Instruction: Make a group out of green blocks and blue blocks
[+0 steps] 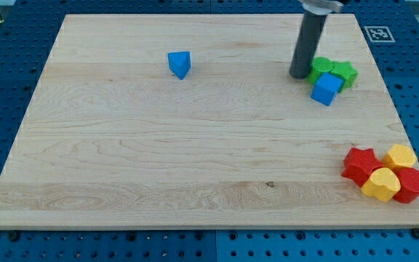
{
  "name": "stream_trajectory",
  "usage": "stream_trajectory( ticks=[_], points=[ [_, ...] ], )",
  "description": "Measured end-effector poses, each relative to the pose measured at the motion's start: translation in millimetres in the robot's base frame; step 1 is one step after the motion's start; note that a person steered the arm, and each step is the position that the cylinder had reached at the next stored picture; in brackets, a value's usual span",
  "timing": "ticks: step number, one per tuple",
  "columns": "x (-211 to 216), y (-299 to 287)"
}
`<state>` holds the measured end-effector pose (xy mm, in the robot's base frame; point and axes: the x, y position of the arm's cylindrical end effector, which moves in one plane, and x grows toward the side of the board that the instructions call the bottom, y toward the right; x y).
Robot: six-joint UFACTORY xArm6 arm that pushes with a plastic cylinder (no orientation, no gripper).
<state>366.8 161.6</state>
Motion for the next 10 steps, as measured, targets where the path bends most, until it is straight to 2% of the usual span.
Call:
stream_trajectory(
  ticks=[1,2,3,4,5,6,8,10],
  points=[
    [5,-15],
    [-20,-90],
    [-64,-160],
    [-66,-257],
    [-40,-289],
    [-38,-281],
    [-9,-185],
    [-3,-106]
  ],
)
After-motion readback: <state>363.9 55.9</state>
